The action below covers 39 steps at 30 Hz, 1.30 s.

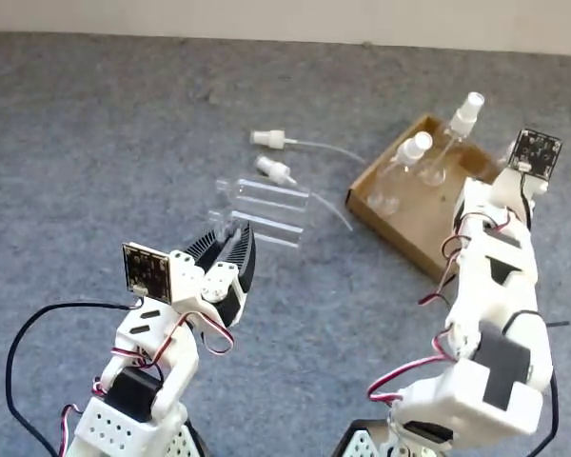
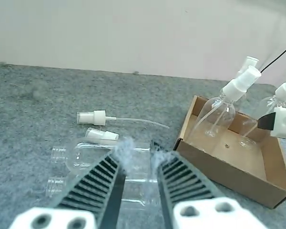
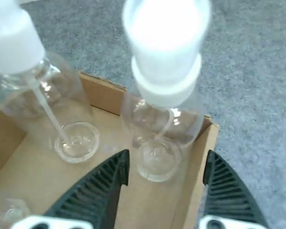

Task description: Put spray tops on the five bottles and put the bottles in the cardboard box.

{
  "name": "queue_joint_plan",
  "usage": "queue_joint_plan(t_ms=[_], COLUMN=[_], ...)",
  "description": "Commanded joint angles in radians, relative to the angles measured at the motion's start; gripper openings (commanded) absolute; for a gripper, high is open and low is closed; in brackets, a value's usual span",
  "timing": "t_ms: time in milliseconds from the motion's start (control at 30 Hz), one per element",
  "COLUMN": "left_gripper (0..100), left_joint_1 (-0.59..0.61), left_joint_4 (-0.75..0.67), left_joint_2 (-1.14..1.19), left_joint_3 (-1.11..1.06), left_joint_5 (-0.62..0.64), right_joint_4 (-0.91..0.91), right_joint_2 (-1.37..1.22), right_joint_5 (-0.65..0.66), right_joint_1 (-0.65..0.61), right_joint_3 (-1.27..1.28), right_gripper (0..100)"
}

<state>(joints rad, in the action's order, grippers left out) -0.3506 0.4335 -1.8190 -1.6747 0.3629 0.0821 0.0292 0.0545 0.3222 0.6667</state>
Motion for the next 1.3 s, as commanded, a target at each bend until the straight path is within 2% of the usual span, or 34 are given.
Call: queue_joint_plan(t_ms=[0, 200, 367, 633, 700, 800, 900, 1067, 1267], left_gripper=[3, 3, 3, 1, 0, 0, 0, 0, 0], left_joint_1=[0.005, 0.007, 0.005, 0.013, 0.015, 0.019, 0.085, 0.234, 0.394], left_joint_4=[0.002, 0.009, 0.021, 0.020, 0.020, 0.018, 0.021, 0.021, 0.061], left_joint_2=[-0.016, -0.016, -0.016, -0.016, -0.016, -0.016, -0.016, -0.016, -0.016], left_joint_3=[-0.018, -0.018, -0.016, -0.010, -0.010, -0.010, 0.012, 0.058, 0.053], left_joint_5=[0.009, 0.009, 0.008, 0.006, 0.006, 0.006, 0.006, 0.008, 0.006], right_joint_4=[0.091, 0.151, 0.351, 0.627, 0.700, 0.751, 0.759, 0.875, 1.006], right_joint_2=[0.139, 0.208, 0.302, 0.639, 0.731, 0.845, 0.917, 0.928, 0.915], right_joint_5=[0.003, 0.009, 0.009, 0.009, 0.009, 0.009, 0.009, 0.008, 0.009], right_joint_1=[0.004, 0.008, 0.008, 0.010, 0.005, -0.019, -0.073, -0.219, -0.409], right_joint_3=[-0.016, -0.018, -0.025, -0.027, -0.027, -0.027, -0.024, -0.044, -0.136], right_gripper=[21.7, 21.7, 21.7, 21.1, 18.0, 7.3, 0.2, 4.1, 14.2])
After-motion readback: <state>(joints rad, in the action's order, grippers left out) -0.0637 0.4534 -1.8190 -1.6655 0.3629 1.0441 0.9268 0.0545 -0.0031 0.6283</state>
